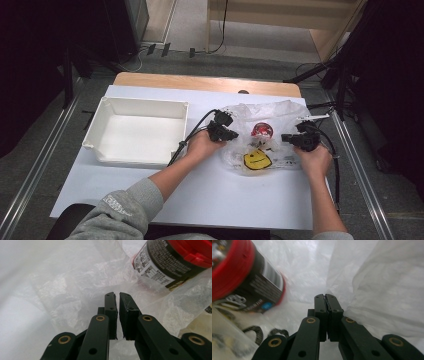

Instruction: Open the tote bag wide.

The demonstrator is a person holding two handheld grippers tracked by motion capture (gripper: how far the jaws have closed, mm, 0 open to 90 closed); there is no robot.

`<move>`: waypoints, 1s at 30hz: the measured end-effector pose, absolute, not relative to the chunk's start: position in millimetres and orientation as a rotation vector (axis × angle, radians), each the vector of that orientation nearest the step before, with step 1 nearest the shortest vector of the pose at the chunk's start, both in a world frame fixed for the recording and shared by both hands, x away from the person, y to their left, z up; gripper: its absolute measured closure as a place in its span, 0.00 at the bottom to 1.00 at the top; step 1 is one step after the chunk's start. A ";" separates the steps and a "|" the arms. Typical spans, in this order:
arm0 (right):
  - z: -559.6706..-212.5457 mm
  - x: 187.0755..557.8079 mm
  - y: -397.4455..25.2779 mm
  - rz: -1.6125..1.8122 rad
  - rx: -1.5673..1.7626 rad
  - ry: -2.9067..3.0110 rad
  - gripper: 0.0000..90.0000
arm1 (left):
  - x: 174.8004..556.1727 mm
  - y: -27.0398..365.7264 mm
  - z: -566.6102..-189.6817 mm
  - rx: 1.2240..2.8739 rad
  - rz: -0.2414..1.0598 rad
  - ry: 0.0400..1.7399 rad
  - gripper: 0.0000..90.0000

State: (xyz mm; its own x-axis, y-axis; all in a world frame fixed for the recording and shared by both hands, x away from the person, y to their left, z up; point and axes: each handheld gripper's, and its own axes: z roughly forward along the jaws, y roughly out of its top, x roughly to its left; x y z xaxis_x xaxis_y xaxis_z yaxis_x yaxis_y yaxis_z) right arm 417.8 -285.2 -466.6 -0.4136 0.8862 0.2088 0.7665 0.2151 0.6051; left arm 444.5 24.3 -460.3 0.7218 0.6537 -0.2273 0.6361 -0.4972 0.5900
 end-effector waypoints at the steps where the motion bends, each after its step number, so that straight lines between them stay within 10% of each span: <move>1: -467.2 416.6 -287.4 0.971 1.595 2.297 1.00 | 445.2 25.4 -460.4 2.263 0.036 0.979 0.95; 30: -469.7 379.6 -349.0 0.874 1.790 2.202 1.00 | 452.7 34.9 -460.2 2.265 0.053 1.081 1.00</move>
